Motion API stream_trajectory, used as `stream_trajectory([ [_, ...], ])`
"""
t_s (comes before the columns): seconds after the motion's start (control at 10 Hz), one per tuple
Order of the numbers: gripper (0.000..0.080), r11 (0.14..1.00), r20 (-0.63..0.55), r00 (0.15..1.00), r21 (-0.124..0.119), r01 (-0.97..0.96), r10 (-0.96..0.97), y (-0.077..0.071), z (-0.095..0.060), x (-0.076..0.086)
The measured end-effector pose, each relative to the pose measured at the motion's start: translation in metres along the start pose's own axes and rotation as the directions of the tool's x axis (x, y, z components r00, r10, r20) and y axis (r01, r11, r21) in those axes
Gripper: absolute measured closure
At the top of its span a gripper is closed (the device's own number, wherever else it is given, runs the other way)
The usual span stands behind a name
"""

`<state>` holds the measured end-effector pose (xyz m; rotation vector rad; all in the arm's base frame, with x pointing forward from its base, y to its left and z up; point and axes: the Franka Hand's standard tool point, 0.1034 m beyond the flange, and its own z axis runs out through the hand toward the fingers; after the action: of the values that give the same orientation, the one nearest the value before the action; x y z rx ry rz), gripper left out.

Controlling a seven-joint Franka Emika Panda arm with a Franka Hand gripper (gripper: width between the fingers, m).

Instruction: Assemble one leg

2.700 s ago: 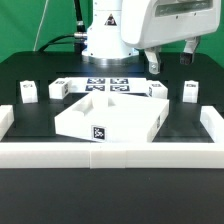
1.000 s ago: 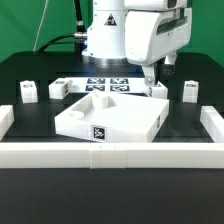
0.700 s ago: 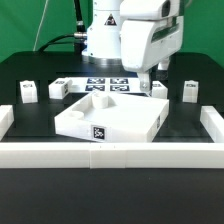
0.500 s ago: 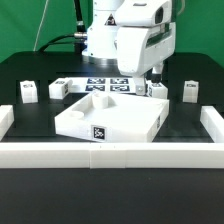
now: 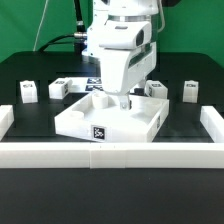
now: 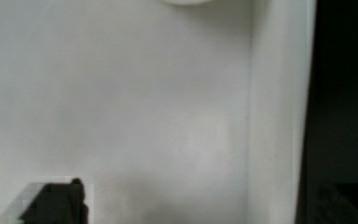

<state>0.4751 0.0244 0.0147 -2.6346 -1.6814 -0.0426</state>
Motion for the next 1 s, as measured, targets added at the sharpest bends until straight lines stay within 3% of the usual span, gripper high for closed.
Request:
stream_trajectory([
  [0.3,0.0159,1.0,0.0,1.0,0.001,-0.023,0.023,-0.002,0.0005,0.003],
  [0.4,0.0332,1.0,0.0,1.0,0.001,-0.023,0.023,-0.0018,0.0005,0.0023],
  [0.5,0.0332,1.0,0.0,1.0,0.001,-0.023,0.023,-0.002,0.0006,0.0022],
  [0.7,0.0677,1.0,0.0,1.0,0.002,-0.023,0.023,-0.0023,0.0008,0.0021],
  [1.0,0.0742,1.0,0.0,1.0,0.002,-0.023,0.023,-0.0024,0.0008,0.0021],
])
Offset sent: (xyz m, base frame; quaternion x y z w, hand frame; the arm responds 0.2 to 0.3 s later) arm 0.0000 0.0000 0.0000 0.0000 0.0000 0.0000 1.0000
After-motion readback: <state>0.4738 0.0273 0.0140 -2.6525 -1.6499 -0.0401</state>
